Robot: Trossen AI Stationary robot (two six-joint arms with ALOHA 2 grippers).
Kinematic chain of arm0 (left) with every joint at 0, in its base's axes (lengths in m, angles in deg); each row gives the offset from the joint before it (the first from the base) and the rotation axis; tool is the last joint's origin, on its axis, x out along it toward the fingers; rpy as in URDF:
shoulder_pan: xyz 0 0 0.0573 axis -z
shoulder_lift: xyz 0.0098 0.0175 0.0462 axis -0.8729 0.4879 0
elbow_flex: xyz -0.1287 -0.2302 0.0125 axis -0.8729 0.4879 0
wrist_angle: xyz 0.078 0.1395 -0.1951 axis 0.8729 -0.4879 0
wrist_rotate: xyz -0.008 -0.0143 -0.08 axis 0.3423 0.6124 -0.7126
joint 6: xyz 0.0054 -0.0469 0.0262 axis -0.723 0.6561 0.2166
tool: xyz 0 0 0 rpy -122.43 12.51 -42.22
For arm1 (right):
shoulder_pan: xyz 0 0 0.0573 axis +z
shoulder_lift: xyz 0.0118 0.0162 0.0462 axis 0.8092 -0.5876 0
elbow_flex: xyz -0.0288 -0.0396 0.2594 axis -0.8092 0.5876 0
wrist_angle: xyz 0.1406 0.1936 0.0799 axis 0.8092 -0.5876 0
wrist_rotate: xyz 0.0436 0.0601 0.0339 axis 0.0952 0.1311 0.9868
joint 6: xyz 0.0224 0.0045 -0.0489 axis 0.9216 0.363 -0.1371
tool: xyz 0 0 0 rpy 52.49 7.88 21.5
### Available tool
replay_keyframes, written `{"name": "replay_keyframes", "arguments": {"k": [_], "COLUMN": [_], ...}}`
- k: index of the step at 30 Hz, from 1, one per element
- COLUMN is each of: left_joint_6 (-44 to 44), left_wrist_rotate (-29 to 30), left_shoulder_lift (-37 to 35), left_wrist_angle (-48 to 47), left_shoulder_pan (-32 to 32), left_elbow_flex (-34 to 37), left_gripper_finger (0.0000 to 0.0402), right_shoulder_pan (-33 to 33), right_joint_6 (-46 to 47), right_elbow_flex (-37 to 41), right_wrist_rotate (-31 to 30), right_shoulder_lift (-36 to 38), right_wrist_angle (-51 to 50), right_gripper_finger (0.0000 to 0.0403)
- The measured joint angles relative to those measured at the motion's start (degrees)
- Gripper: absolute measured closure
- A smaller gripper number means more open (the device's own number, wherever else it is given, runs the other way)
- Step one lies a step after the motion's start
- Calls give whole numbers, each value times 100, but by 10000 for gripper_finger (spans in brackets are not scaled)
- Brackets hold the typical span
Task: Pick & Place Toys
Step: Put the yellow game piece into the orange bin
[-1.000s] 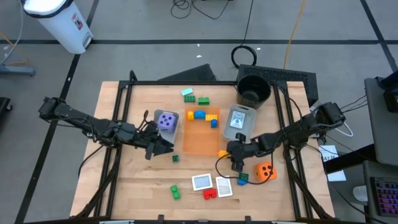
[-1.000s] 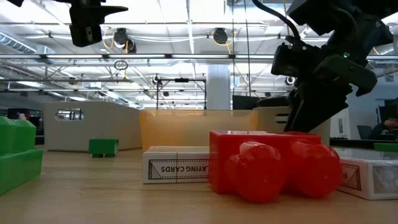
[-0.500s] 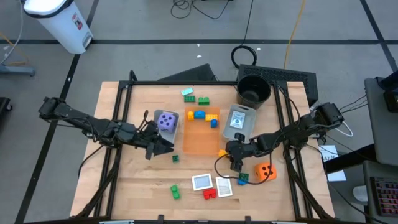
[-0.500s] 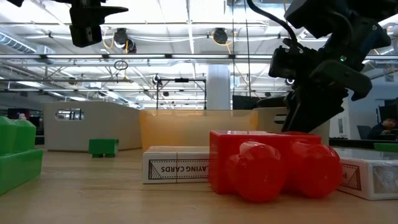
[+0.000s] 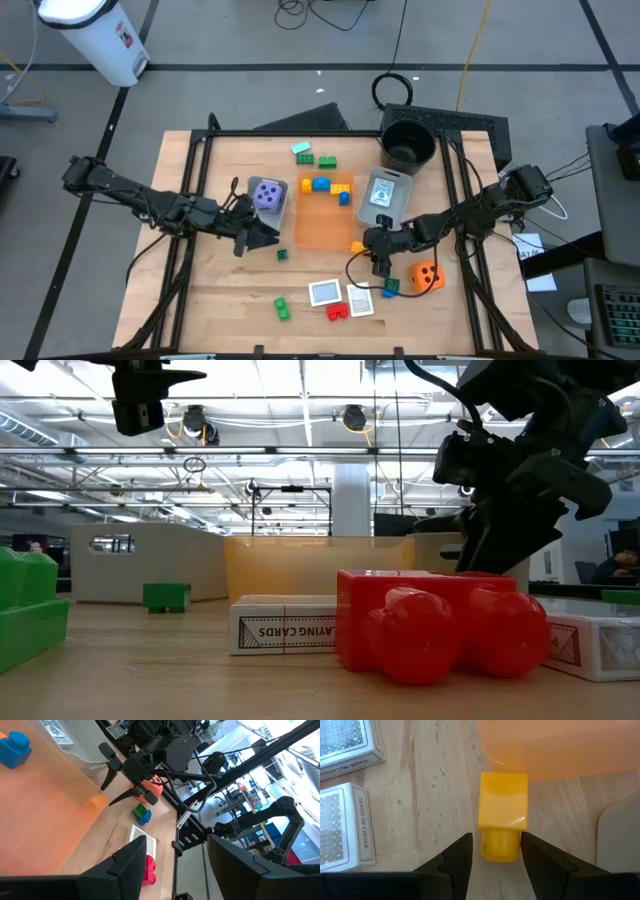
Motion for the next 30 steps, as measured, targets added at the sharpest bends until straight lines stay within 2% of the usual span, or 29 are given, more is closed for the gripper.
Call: {"name": "replay_keyframes", "arguments": {"k": [15,26,30], "left_joint_6": [-13,9,9], "left_wrist_rotate": [0,0,0], "left_shoulder_lift": [-1,-2,-2], "left_wrist_angle": [0,2,2], "left_shoulder_pan": [0,0,0], "left_elbow_flex": [0,0,0], "left_gripper_finger": [188,188,188], "right_shoulder_pan": [-90,-107,-107], "right_joint_6": [2,1,55], "right_elbow_flex": [0,0,0], "right_wrist_rotate": [-101,22,58], "right_shoulder_lift": [-4,-2,0], "right_wrist_angle": [-72,-83,-47], "right_gripper_finger": [244,307,316]}}
